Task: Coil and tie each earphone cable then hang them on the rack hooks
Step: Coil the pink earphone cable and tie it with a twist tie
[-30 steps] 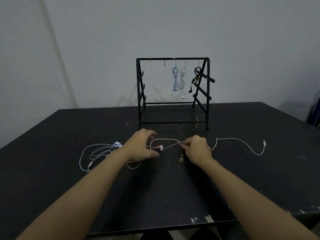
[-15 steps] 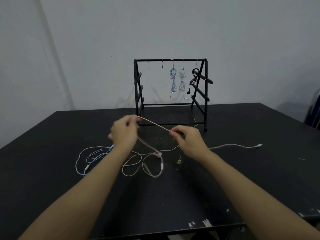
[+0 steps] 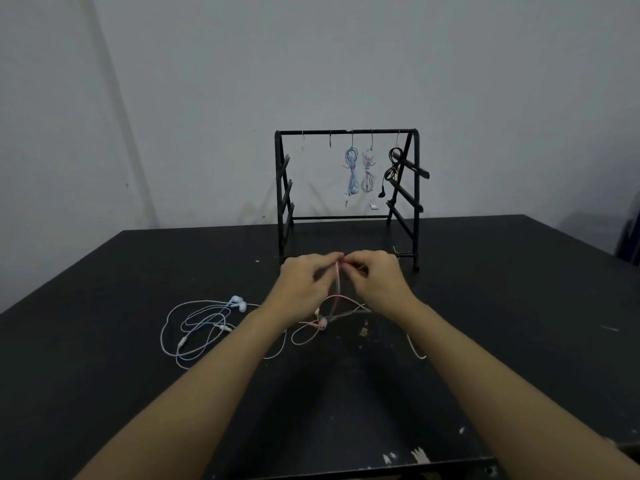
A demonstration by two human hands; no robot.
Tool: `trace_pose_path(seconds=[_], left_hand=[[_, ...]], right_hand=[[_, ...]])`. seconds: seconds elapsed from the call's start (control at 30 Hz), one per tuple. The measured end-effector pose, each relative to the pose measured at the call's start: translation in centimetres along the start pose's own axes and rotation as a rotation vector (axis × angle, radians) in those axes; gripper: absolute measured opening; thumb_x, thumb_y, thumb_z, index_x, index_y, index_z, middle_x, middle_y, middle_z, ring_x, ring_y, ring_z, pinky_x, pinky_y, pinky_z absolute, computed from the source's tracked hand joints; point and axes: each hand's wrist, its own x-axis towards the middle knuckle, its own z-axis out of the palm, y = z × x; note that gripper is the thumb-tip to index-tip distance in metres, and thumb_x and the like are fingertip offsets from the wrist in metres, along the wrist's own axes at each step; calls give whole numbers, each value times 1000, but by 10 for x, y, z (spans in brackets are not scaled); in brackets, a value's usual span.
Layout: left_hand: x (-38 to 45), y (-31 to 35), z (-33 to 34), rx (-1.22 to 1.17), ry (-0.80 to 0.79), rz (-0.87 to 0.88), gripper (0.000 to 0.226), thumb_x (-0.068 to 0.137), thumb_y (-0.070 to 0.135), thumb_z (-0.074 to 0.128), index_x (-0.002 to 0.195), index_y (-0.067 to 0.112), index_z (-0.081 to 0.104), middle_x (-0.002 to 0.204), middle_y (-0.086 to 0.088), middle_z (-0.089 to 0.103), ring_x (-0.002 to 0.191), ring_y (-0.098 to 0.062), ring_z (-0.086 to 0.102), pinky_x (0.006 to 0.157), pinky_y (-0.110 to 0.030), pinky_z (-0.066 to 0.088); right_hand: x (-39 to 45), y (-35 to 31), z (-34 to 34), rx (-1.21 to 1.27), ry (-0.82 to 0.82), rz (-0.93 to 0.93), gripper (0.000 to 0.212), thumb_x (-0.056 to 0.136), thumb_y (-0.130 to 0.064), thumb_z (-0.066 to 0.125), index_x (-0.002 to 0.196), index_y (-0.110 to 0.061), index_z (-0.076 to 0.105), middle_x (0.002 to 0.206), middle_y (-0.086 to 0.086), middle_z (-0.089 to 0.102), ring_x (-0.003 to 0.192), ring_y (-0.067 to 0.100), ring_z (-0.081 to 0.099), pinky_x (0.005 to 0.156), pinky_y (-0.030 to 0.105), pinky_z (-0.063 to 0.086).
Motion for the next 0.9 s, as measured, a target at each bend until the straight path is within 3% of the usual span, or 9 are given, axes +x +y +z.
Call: trace_pose_path(seconds=[0.07, 0.13, 0.3, 0.4, 0.47, 0.5, 0.63, 0.8, 0.9], left_hand=[[1, -1, 0, -11, 99, 70, 22, 86, 12, 63, 107, 10, 70, 96, -5, 74, 77, 2, 60, 72, 0, 40], [2, -2, -3, -59, 163, 53, 16, 84, 9, 67, 98, 7, 74, 87, 0, 73, 70, 9, 60, 65, 1, 40], [6, -8, -26, -156, 368, -158, 18, 86, 13, 64, 102, 9, 71, 84, 2, 71, 45, 6, 51, 47, -5, 39], [4, -18, -40, -33, 54, -68, 27, 85, 7, 63, 110, 15, 68, 98, 2, 71, 65, 10, 58, 63, -3, 46], [1, -20, -39, 109, -236, -16, 38, 87, -1, 57, 119, 19, 63, 112, 3, 67, 84, 4, 59, 72, -5, 45], [2, -19, -36, 151, -257, -9, 40, 89, -4, 52, 121, 17, 63, 117, 2, 65, 91, 0, 58, 77, -5, 42], [3, -3, -23, 57, -14, 0, 31, 93, 3, 48, 120, 7, 62, 113, -7, 68, 102, -16, 62, 85, -10, 39], [3, 9, -14, -32, -72, -57, 21, 92, 13, 55, 106, 11, 70, 77, -4, 68, 67, -11, 64, 66, -14, 51], [7, -1, -27, 5, 158, -183, 19, 91, 10, 55, 100, 9, 72, 73, 0, 64, 65, -13, 61, 67, -20, 51]], right_hand=[[0, -2, -3, 24, -30, -2, 15, 89, -12, 61, 97, -7, 73, 81, 7, 71, 70, 15, 63, 68, 26, 52], [-1, -3, -5, 20, -75, 9, 16, 90, -14, 60, 98, -8, 72, 76, 0, 67, 62, 3, 56, 59, 11, 45], [0, 11, -17, -4, 29, 86, 16, 90, -15, 60, 92, -6, 73, 70, 2, 65, 56, 6, 51, 56, 14, 42], [1, 18, -24, -2, 117, 124, 16, 90, -14, 60, 90, -5, 72, 74, 10, 68, 63, 17, 57, 65, 32, 49], [3, 16, -24, -9, 119, 83, 15, 90, -13, 60, 90, -4, 73, 76, 10, 69, 67, 17, 58, 67, 32, 49], [3, 14, -23, -19, 106, 54, 15, 89, -13, 61, 91, -5, 73, 78, 9, 70, 68, 16, 58, 69, 30, 48], [4, 5, -12, -74, 52, -52, 17, 88, -17, 63, 98, -9, 73, 86, 11, 69, 78, 21, 61, 76, 34, 49], [4, 0, -9, -112, 11, -112, 16, 89, -17, 61, 96, -7, 72, 85, 12, 67, 77, 21, 59, 74, 35, 48], [2, 3, -20, -96, 17, -56, 17, 89, -17, 61, 95, -5, 71, 83, 10, 68, 72, 17, 57, 70, 28, 47]])
